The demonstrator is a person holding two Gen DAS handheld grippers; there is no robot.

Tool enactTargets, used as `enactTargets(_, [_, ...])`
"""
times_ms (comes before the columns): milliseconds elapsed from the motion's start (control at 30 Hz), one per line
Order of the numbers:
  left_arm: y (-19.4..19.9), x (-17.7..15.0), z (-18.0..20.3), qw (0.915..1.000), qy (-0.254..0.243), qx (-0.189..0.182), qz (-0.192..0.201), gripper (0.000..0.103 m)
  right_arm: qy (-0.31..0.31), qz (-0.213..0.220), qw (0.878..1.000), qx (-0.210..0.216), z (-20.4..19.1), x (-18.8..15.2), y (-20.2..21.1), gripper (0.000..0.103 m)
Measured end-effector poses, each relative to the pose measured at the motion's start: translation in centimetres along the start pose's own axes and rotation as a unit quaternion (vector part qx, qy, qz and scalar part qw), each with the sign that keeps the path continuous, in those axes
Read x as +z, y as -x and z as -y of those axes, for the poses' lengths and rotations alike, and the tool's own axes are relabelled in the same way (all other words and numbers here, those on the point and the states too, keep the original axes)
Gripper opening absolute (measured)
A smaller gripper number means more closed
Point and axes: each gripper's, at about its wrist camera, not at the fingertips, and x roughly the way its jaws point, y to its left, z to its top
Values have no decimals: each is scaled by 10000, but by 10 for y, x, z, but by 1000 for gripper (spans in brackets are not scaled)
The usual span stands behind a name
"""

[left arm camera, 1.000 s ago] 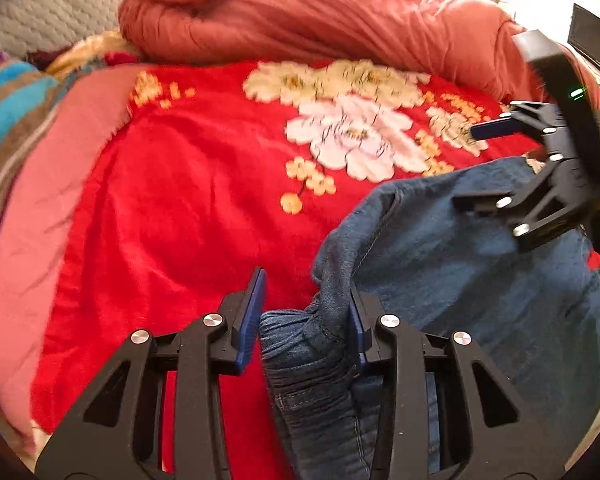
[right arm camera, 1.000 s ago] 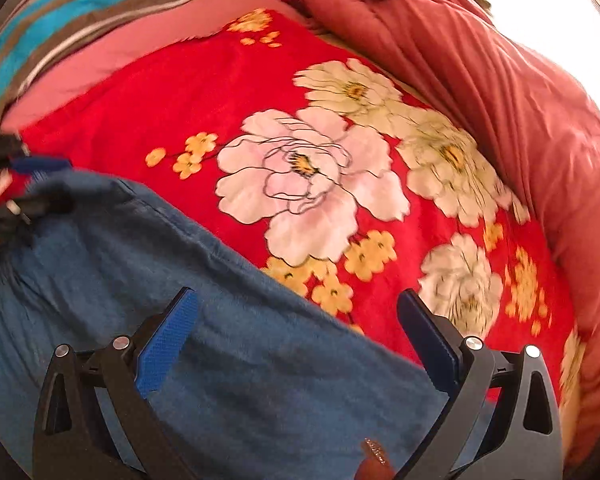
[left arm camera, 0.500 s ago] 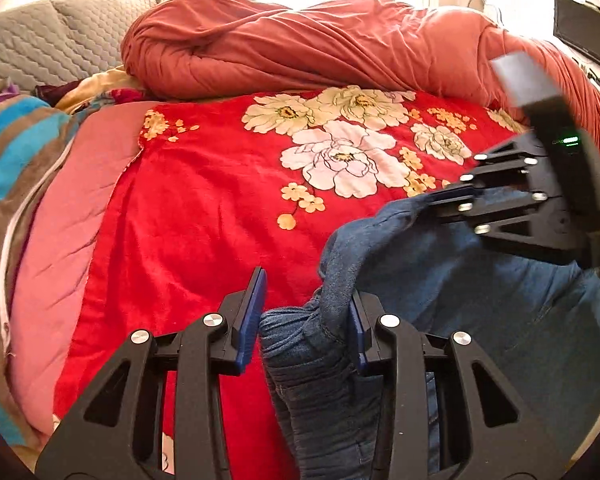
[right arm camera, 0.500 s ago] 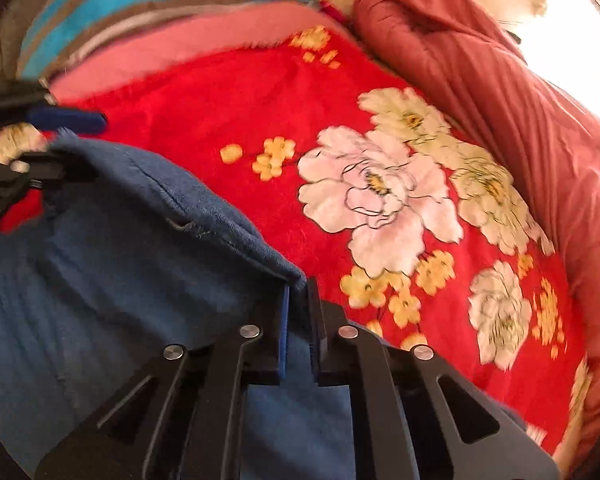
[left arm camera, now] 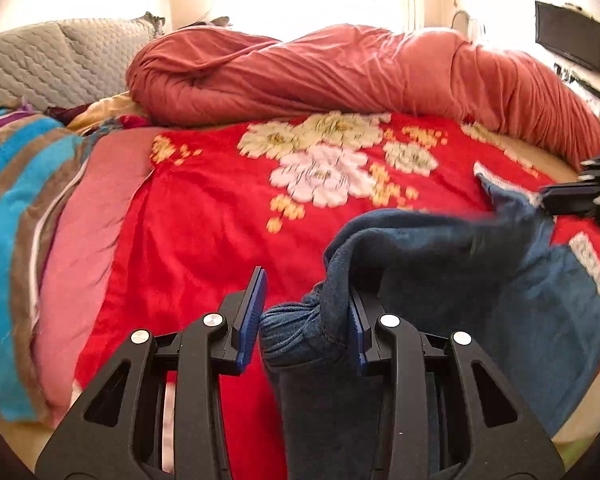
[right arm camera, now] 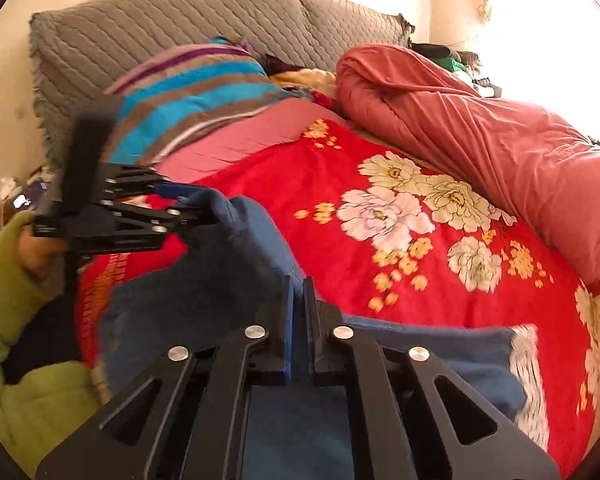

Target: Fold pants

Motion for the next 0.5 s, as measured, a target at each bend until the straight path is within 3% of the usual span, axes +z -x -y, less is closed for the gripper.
enactTargets(67, [10, -13, -4, 9999, 115, -83, -93, 27, 17, 15, 9999, 152, -15, -12, 14, 0])
enactTargets(133, [21, -23, -4, 9997, 161, -128, -103, 14, 91, -117, 9998, 127, -31, -27, 18, 0])
enactTargets(233, [35, -35, 3, 9999, 22, -83, -90, 14, 284, -132, 9995, 18, -42, -35, 18, 0])
enactTargets(300, [40, -37, 6, 9999, -27, -105, -57, 14, 504, -245, 9984, -47, -41, -31, 12, 15])
enactTargets(367, [43, -37, 10, 9999, -79, -80, -32, 14, 999, -256, 9945, -173, -40, -23, 3, 51])
enactTargets(433, [44, -37, 12, 9999, -131, -81, 24, 14, 1491, -349, 9874, -389, -35, -13, -12, 52])
enactTargets(500, [43, -34, 10, 9997, -200, -95, 42, 18, 1599, -693, 9841, -333, -18, 1, -33, 52])
